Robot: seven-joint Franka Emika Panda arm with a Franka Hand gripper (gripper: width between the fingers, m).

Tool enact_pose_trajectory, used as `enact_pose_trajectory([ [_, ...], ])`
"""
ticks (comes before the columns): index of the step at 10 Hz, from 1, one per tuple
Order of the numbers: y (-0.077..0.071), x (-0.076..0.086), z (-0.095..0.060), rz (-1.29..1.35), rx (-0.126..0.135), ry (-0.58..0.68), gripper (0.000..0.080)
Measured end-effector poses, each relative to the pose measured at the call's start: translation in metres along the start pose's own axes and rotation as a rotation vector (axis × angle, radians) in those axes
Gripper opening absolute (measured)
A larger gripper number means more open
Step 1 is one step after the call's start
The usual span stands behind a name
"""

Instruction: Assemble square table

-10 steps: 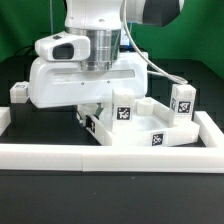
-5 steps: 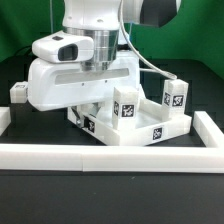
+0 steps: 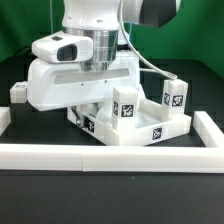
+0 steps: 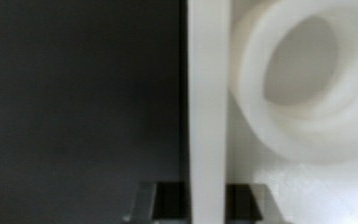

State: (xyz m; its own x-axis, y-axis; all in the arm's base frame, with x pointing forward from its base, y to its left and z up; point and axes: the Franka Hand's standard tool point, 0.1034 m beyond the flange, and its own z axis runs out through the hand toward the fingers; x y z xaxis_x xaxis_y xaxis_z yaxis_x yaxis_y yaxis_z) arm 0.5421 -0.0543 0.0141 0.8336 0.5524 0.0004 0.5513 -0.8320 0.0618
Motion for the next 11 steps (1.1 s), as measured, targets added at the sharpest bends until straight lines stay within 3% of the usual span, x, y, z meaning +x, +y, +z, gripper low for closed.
enact_pose_trajectory([
  [2, 0.000, 0.002, 0.000, -0.024, -0.001, -0.001, 0.0063],
  [3, -0.001, 0.012, -0.004, -0.110, -0.009, 0.000, 0.0063],
  [6, 0.002, 0.043, -0.012, -0.474, -0.067, 0.002, 0.0063],
  [11, 0.010, 0.034, -0.010, -0.727, -0.080, -0.038, 0.0063],
])
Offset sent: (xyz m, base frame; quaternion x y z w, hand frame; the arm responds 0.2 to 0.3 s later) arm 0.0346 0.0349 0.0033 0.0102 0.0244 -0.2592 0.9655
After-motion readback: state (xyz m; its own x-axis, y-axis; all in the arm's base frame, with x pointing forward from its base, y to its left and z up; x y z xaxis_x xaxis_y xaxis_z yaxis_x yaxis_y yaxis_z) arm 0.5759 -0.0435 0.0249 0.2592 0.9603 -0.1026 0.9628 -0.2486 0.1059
